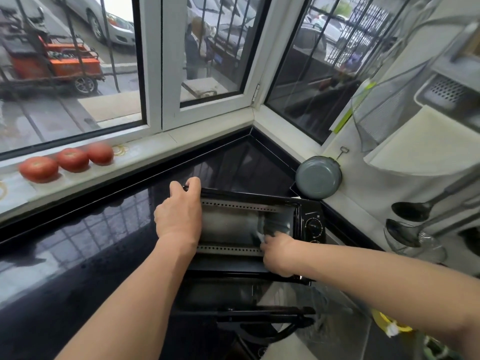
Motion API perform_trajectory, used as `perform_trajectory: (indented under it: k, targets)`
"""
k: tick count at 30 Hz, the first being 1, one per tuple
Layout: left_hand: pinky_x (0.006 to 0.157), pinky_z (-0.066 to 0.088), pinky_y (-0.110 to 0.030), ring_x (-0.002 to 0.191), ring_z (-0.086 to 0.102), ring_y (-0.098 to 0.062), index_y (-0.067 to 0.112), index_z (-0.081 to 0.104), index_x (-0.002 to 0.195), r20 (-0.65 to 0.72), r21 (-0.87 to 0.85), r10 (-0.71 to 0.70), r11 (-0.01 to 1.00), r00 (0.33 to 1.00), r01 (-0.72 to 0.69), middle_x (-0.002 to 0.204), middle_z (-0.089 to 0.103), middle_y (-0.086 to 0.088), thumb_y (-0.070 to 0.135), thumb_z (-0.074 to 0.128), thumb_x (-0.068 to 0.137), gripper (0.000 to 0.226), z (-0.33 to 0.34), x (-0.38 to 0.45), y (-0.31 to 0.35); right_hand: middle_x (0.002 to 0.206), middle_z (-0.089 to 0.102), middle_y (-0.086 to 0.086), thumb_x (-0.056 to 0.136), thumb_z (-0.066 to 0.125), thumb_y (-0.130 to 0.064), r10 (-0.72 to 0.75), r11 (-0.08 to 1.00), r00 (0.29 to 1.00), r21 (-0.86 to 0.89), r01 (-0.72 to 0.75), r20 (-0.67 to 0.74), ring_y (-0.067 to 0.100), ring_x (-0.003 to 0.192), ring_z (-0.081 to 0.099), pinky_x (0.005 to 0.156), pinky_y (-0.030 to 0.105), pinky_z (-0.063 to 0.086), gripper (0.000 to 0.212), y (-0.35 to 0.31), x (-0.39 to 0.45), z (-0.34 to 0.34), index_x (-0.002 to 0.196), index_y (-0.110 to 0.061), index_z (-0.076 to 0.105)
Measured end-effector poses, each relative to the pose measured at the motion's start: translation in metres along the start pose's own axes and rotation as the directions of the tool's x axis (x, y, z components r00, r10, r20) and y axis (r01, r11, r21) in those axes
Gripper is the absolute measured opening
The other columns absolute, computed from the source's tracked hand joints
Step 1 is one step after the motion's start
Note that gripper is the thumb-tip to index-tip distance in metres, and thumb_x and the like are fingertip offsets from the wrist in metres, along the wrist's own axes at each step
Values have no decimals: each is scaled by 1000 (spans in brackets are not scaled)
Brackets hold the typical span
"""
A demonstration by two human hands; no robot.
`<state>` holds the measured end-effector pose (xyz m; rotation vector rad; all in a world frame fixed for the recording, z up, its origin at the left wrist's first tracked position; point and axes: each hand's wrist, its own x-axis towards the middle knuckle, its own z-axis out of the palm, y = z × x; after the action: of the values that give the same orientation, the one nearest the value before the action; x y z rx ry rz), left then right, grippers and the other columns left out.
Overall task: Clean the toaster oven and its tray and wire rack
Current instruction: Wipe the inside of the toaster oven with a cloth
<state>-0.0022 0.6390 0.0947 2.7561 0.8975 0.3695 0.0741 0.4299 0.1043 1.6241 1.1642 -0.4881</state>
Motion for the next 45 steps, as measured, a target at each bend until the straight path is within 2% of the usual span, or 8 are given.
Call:
perform_trajectory:
  k: [10, 23, 29, 32, 36, 39, 42, 45]
  targets:
    - [51, 35, -37, 59, 59, -33, 17, 39, 125, 24, 42, 4, 999, 1000, -5, 96, 40, -8, -4, 58, 85, 49, -4, -3, 0, 163, 18, 18, 102, 52, -27, 45, 997, 987, -62, -36, 153, 33, 150, 14, 117, 45, 23, 54, -8, -3, -18, 153, -16, 37]
    - [55, 38, -39, 58, 49, -32, 17, 38, 123, 8, 33, 28, 999, 1000, -28, 93, 34, -7, -3, 51, 88, 43, -5, -1, 1, 164, 14, 21, 101, 52, -25, 25, 993, 997, -115, -16, 75, 36, 149, 17, 118, 47, 22, 51, 0, 1, -12, 150, -17, 42]
    - [56, 40, -40, 69, 64, -37, 16, 37, 128, 16, 51, 28, 998, 999, -29, 101, 42, -10, -3, 50, 90, 44, -6, -3, 2, 162, 23, 17, 100, 52, -26, -18, 992, 999, -128, 14, -28, 34, 143, 26, 114, 43, 30, 45, 0, -9, -10, 145, -19, 50]
    - [58, 40, -41, 72, 65, -37, 16, 36, 130, 27, 55, 29, 998, 999, -30, 105, 45, -12, -3, 49, 90, 45, -8, -3, 2, 156, 35, 13, 98, 56, -24, -62, 995, 998, -75, 61, -3, 31, 136, 33, 104, 37, 36, 43, -1, -21, -16, 140, -18, 54]
    - [57, 39, -42, 65, 56, -36, 15, 36, 129, 10, 41, 32, 999, 999, -32, 103, 44, -12, -3, 51, 89, 46, -7, -6, 2, 116, 61, 12, 94, 52, -3, -85, 984, 990, 168, 65, 112, 36, 110, 55, 62, 31, 45, 15, -4, -32, -25, 104, 0, 62]
    - [53, 35, -40, 56, 41, -30, 14, 37, 126, -13, 38, 22, 999, 1000, -22, 95, 35, -10, -4, 56, 87, 47, -5, -9, 1, 116, 63, 15, 98, 46, -3, -68, 841, 990, 541, -10, 125, 35, 105, 57, 69, 35, 47, 24, -11, -30, -35, 113, 1, 64]
    - [51, 34, -40, 54, 49, -33, 13, 40, 123, -27, 43, 25, 999, 999, -24, 92, 34, -11, -5, 57, 85, 45, -3, -11, 0, 133, 59, 12, 101, 43, -7, -35, 367, 998, 929, 55, -45, 29, 118, 56, 93, 27, 45, 39, -23, -24, -48, 138, -7, 57]
    - [51, 35, -41, 58, 62, -41, 12, 43, 120, -44, 55, 36, 998, 998, -33, 94, 43, -15, -3, 55, 85, 40, -1, -13, -1, 143, 53, -5, 103, 46, -22, -48, 23, 977, 977, 210, -209, 16, 129, 48, 100, 18, 37, 46, -48, -25, -66, 149, -22, 47]
